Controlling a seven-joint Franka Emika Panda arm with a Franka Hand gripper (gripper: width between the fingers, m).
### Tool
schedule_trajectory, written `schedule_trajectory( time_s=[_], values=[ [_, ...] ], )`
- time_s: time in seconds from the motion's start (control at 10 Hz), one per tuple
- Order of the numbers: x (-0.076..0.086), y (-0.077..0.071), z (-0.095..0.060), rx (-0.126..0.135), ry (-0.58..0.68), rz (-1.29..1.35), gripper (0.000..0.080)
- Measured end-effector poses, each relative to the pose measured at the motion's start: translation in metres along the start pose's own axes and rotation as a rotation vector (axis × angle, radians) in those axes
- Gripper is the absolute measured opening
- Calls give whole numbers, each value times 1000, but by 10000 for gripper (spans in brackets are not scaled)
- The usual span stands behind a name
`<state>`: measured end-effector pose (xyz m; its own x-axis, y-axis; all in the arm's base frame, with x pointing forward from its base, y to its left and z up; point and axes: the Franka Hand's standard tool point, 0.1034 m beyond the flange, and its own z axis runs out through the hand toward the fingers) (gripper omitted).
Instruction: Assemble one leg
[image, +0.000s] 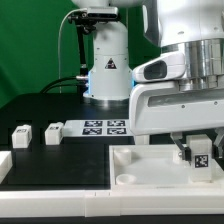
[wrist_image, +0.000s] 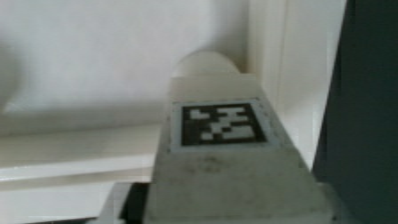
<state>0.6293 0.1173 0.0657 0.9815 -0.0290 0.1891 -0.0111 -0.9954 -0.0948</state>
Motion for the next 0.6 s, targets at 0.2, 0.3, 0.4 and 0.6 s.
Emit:
schedule_trajectory(
  time_s=[0.2, 0.3, 0.4, 0.6],
  values=[
    [0, 0, 0, 0, 0, 7, 289],
    [0, 0, 0, 1, 0, 31, 289],
    [0, 0, 0, 1, 0, 35, 289],
    [-1, 6, -1, -1, 23, 361, 289]
  ],
)
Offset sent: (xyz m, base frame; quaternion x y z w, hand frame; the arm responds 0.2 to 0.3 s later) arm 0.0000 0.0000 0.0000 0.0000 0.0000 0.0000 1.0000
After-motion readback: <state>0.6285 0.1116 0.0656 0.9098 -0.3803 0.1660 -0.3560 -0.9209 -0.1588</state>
